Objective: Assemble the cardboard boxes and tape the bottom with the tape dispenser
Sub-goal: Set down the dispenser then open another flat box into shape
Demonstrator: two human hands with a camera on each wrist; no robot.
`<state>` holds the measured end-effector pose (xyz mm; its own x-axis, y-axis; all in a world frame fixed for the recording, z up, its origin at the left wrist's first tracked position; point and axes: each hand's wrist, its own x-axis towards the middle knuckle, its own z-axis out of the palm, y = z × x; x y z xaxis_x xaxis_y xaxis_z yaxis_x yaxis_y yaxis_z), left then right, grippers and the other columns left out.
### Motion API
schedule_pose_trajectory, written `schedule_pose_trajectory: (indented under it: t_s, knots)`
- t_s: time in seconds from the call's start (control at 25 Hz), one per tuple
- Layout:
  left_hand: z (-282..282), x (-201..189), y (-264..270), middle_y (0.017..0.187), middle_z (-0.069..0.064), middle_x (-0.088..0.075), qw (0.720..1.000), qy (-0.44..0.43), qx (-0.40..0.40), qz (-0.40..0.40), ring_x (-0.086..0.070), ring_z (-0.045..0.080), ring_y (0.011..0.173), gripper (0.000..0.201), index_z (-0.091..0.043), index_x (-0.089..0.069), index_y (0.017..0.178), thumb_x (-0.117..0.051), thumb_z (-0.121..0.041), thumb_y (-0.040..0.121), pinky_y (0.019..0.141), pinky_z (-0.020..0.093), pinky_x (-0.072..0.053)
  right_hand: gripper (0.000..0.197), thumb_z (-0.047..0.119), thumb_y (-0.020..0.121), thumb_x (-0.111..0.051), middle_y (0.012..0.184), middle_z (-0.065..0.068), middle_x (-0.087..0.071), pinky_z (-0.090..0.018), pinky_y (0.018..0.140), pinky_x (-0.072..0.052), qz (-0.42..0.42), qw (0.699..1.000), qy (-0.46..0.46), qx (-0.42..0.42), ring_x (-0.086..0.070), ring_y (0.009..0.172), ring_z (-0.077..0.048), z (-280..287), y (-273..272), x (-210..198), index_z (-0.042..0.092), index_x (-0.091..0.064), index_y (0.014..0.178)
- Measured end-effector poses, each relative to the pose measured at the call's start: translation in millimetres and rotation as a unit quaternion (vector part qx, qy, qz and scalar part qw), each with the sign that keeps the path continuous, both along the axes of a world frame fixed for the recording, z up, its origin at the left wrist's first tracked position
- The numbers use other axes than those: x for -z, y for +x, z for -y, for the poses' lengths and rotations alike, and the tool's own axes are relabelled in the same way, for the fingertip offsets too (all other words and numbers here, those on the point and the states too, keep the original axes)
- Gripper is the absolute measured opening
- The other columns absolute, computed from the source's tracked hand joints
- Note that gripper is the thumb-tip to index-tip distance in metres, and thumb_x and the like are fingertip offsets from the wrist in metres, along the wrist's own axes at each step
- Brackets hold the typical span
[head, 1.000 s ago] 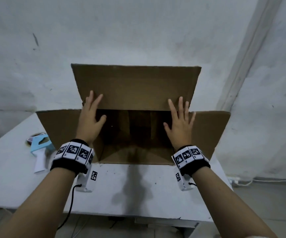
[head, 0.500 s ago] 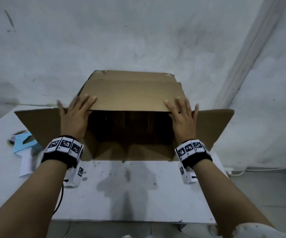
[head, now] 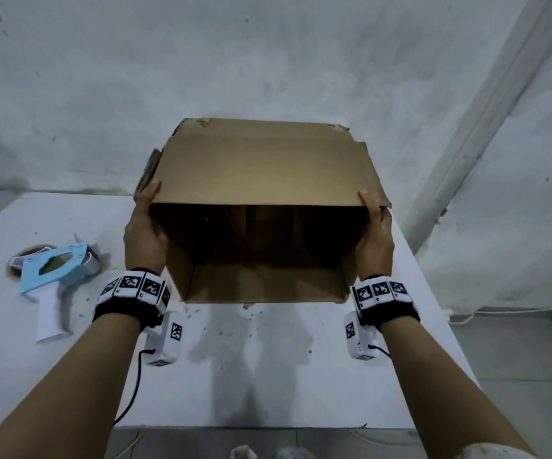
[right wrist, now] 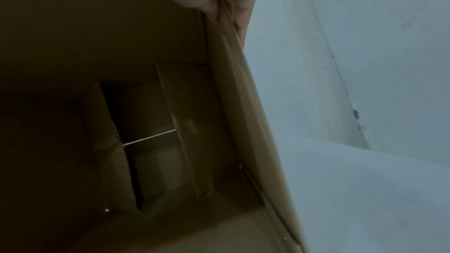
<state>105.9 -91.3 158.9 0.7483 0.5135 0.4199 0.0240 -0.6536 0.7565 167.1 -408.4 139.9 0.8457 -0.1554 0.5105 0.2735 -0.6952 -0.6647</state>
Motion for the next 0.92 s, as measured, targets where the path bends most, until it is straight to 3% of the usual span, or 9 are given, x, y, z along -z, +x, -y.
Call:
schedule_pose_trajectory:
  t_s: [0.08,0.16,0.28,0.4,0.52,0.6,0.68,0.8,0.92]
  knots:
    - [-2.7,-9.9,-2.5,0.120,0.028,-0.058,0.999,0.021,0.022,-0.012,-0.058,0.043,0.103,0.063,-0.025,-0.036,0.139,-0.036,0.008,0.085,0.090,0.045,-0.045,0.066,-0.008,0.090,-0.036,0.141,-0.017,-0.039,-0.036,0.086,-0.047,-0.013,1.000,-0.026,0.000,-0.056,0.105,-0.040,2.5,1.3,-9.9,0.042,-0.033,0.133]
    - [-4.5,-30.4,-2.9,0.104,0.033,-0.061,0.998,0.046,0.040,-0.021,-0.059,0.046,0.090,0.071,-0.024,-0.038,0.137,-0.035,0.014,0.077,0.079,0.045,-0.046,0.068,-0.013,0.087,-0.033,0.131,-0.022,-0.047,-0.035,0.081,-0.046,-0.008,0.999,-0.037,-0.009,-0.058,0.099,-0.041,5.2,6.1,-30.0,0.033,-0.038,0.136]
    - [-15.9,-73.1,8.2,0.090,0.037,-0.060,0.994,0.105,0.027,-0.026,-0.058,0.049,0.082,0.070,-0.030,-0.038,0.135,-0.037,0.009,0.077,0.076,0.049,-0.046,0.076,-0.017,0.078,-0.029,0.096,-0.026,-0.055,-0.044,0.073,-0.045,-0.009,0.995,-0.097,-0.026,-0.057,0.082,-0.041,15.3,23.2,-79.2,0.029,-0.037,0.138]
    - [-24.8,-91.4,17.2,0.098,0.038,-0.060,0.991,0.123,0.020,-0.047,-0.058,0.051,0.086,0.064,-0.037,-0.022,0.143,-0.035,-0.003,0.091,0.080,0.052,-0.045,0.074,-0.013,0.079,-0.028,0.084,-0.017,-0.052,-0.037,0.066,-0.040,-0.059,0.985,-0.145,-0.071,-0.051,0.072,-0.030,17.9,36.7,-119.2,0.031,-0.035,0.138]
    - [-22.8,-68.9,17.9,0.131,0.028,-0.052,0.998,0.038,0.031,-0.029,-0.056,0.050,0.107,0.066,-0.027,0.000,0.150,-0.037,-0.010,0.098,0.091,0.052,-0.043,0.074,-0.011,0.078,-0.029,0.093,-0.019,-0.056,-0.032,0.067,-0.036,-0.097,0.984,-0.143,-0.055,-0.055,0.078,-0.035,6.7,54.8,-128.5,0.037,-0.037,0.134]
    - [-17.7,-38.8,10.1,0.135,0.030,-0.048,0.996,0.000,0.022,-0.088,-0.052,0.053,0.112,0.063,-0.024,-0.004,0.150,-0.039,-0.014,0.098,0.094,0.053,-0.041,0.068,-0.007,0.081,-0.029,0.102,-0.023,-0.059,-0.032,0.069,-0.036,-0.111,0.984,-0.135,-0.037,-0.059,0.090,-0.041,-0.6,66.4,-131.6,0.039,-0.037,0.131]
    - [-10.2,-16.0,-0.4,0.122,0.037,-0.053,0.987,-0.014,-0.009,-0.161,-0.053,0.053,0.107,0.049,-0.014,-0.018,0.145,-0.035,-0.018,0.099,0.089,0.051,-0.041,0.067,-0.004,0.085,-0.028,0.104,-0.025,-0.058,-0.034,0.069,-0.036,-0.127,0.981,-0.145,-0.026,-0.059,0.093,-0.042,-0.7,73.5,-136.2,0.039,-0.032,0.135]
    - [-4.4,-11.8,2.1,0.110,0.039,-0.056,0.981,0.007,-0.037,-0.189,-0.054,0.052,0.101,0.033,-0.001,-0.029,0.127,-0.030,-0.019,0.100,0.084,0.051,-0.041,0.071,0.000,0.090,-0.028,0.085,-0.019,-0.050,-0.038,0.069,-0.034,-0.111,0.981,-0.146,-0.069,-0.054,0.081,-0.032,-1.0,69.2,-130.1,0.038,-0.004,0.146]
    - [-10.9,-20.9,19.4,0.112,0.040,-0.054,0.980,0.025,-0.047,-0.194,-0.052,0.053,0.104,0.031,0.001,-0.028,0.126,-0.031,-0.015,0.100,0.087,0.053,-0.040,0.071,0.006,0.095,-0.032,0.078,-0.008,-0.047,-0.035,0.066,-0.040,-0.103,0.989,-0.077,-0.073,-0.052,0.066,-0.023,-2.5,52.4,-90.7,0.029,0.012,0.147]
